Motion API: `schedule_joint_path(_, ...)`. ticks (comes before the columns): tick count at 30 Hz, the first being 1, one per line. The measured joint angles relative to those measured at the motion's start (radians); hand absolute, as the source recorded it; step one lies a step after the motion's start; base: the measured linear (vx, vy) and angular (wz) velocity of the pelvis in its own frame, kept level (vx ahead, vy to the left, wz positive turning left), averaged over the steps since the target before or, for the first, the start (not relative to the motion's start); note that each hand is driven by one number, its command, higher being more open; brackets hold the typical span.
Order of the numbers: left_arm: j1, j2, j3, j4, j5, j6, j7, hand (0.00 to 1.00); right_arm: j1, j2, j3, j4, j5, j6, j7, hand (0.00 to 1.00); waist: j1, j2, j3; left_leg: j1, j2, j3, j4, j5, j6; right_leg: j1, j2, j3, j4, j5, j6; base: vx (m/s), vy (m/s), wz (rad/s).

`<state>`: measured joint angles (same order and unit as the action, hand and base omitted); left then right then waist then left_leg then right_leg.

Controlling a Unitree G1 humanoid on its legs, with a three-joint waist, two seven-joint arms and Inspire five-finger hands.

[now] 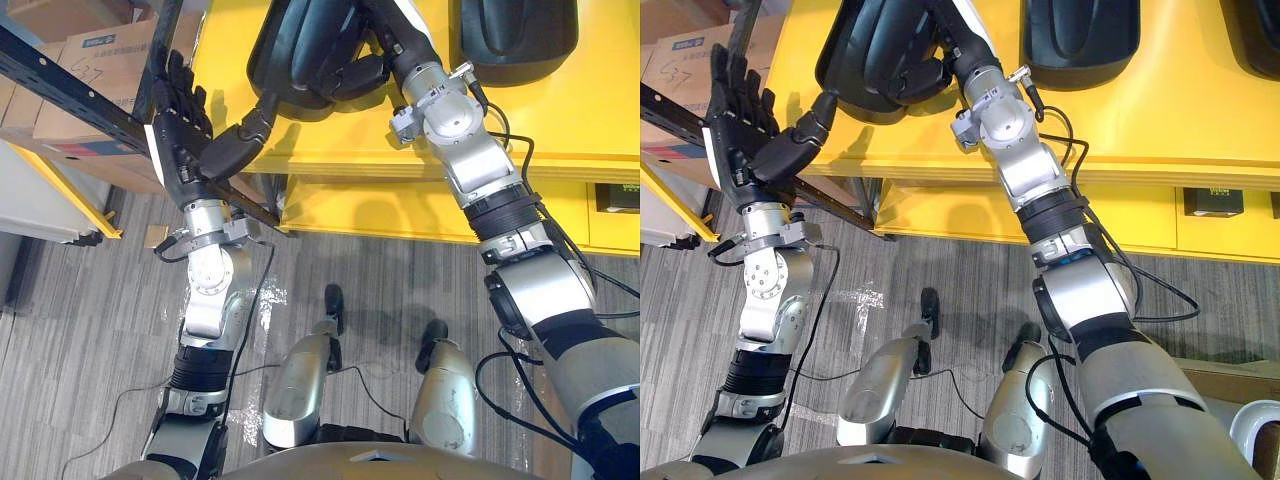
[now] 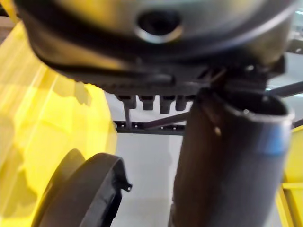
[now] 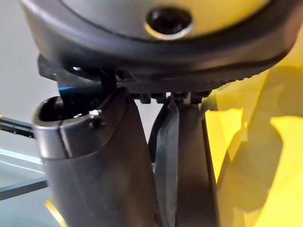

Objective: Walk over and take three plastic housings, then place them on the shelf

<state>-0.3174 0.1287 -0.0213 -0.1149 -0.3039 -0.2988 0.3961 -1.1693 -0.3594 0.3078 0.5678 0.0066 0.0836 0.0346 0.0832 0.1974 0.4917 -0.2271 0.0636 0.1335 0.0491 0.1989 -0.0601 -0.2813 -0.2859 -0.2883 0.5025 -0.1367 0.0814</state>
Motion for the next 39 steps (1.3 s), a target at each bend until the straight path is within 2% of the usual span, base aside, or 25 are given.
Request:
schedule_joint_path(4, 0.000, 0.001, -0.004, 0.000, -0.009, 0.001, -0.030, 1.00, -0.023, -0.010, -0.001, 0.036, 0.000, -0.010, 0.003, 1.00, 0.023, 0.000, 0.000, -0.003, 0.010, -0.003, 0.002, -0.005, -0.008, 0.006, 0.010, -0.008, -0.012, 0.001, 0.000, -0.01, -0.037, 0.02)
schedule_joint_path(9, -0.006, 0.008, -0.051, 0.053, -0.102, 0.023, -0.142, 1.00, -0.050, -0.025, 0.000, 0.081, 0.000, -0.031, 0.004, 1.00, 0.052, 0.000, 0.000, -0.010, 0.023, -0.004, 0.016, -0.009, -0.014, 0.008, 0.026, -0.012, -0.015, 0.001, -0.002, 0.01, -0.050, -0.01)
schedule_joint_path(16, -0.170, 0.058, -0.088, 0.259, -0.160, 0.062, -0.237, 1.00, -0.094, -0.038, 0.016, 0.135, 0.000, -0.061, 0.012, 1.00, 0.054, 0.000, 0.000, -0.014, 0.029, 0.000, 0.017, -0.010, -0.014, 0.000, 0.028, -0.008, -0.011, -0.003, -0.006, 0.00, -0.007, -0.01)
schedule_joint_path(24, -0.267, 0.114, -0.084, 0.359, -0.171, 0.064, -0.255, 1.00, -0.132, -0.043, 0.049, 0.136, -0.043, -0.082, 0.019, 1.00, 0.052, 0.000, 0.000, -0.029, 0.034, 0.009, 0.022, -0.008, -0.020, -0.035, 0.028, 0.005, 0.024, -0.012, -0.018, -0.01, -0.027, -0.03)
schedule_joint_path(26, -0.267, 0.122, -0.082, 0.364, -0.175, 0.063, -0.255, 1.00, -0.145, -0.047, 0.077, 0.135, -0.081, -0.130, 0.016, 1.00, 0.047, 0.000, 0.000, -0.029, 0.035, 0.010, 0.022, -0.008, -0.021, -0.038, 0.029, 0.007, 0.026, -0.013, -0.019, 0.00, 0.000, 0.00)
schedule_joint_path(29, -0.264, 0.124, -0.082, 0.363, -0.175, 0.062, -0.255, 1.00, -0.150, -0.046, 0.079, 0.102, -0.079, -0.173, 0.015, 1.00, 0.048, 0.000, 0.000, -0.027, 0.037, 0.010, 0.022, -0.006, -0.019, -0.034, 0.033, 0.008, 0.022, -0.011, -0.018, 0.00, -0.011, -0.01)
schedule_joint_path(32, -0.243, 0.124, -0.080, 0.344, -0.175, 0.059, -0.252, 1.00, -0.150, -0.042, 0.078, 0.015, -0.079, -0.190, 0.016, 1.00, 0.046, 0.000, 0.000, -0.023, 0.043, 0.011, 0.022, -0.005, -0.017, -0.023, 0.045, 0.005, 0.007, -0.007, -0.014, 0.02, -0.029, -0.02)
schedule_joint_path(35, -0.151, 0.120, -0.072, 0.265, -0.174, 0.061, -0.232, 1.00, -0.149, -0.019, 0.078, -0.071, -0.080, -0.205, 0.016, 1.00, 0.026, -0.009, 0.006, 0.005, 0.047, 0.007, 0.017, -0.007, -0.017, 0.015, 0.047, -0.003, -0.015, -0.004, -0.012, 0.05, -0.017, -0.03)
schedule_joint_path(36, -0.054, 0.106, -0.070, 0.186, -0.170, 0.061, -0.225, 1.00, -0.136, -0.005, 0.078, -0.152, -0.082, -0.210, 0.007, 1.00, 0.017, -0.015, 0.009, 0.028, 0.049, 0.007, 0.014, -0.014, -0.016, 0.046, 0.053, -0.007, -0.035, -0.003, -0.010, 0.06, -0.021, 0.00)
schedule_joint_path(37, -0.036, 0.102, -0.070, 0.171, -0.166, 0.061, -0.225, 1.00, -0.133, -0.004, 0.077, -0.167, -0.086, -0.212, 0.003, 1.00, 0.016, -0.015, 0.009, 0.031, 0.050, 0.007, 0.013, -0.015, -0.016, 0.052, 0.054, -0.008, -0.039, -0.002, -0.009, 0.07, -0.015, -0.02)
schedule_joint_path(39, 0.125, 0.065, -0.070, 0.035, -0.148, 0.062, -0.214, 1.00, -0.062, 0.011, 0.064, -0.314, -0.161, -0.243, -0.021, 1.00, 0.003, -0.018, 0.011, 0.074, 0.050, 0.006, -0.008, -0.018, -0.016, 0.102, 0.060, -0.018, -0.073, 0.000, -0.005, 0.07, 0.003, 0.02)
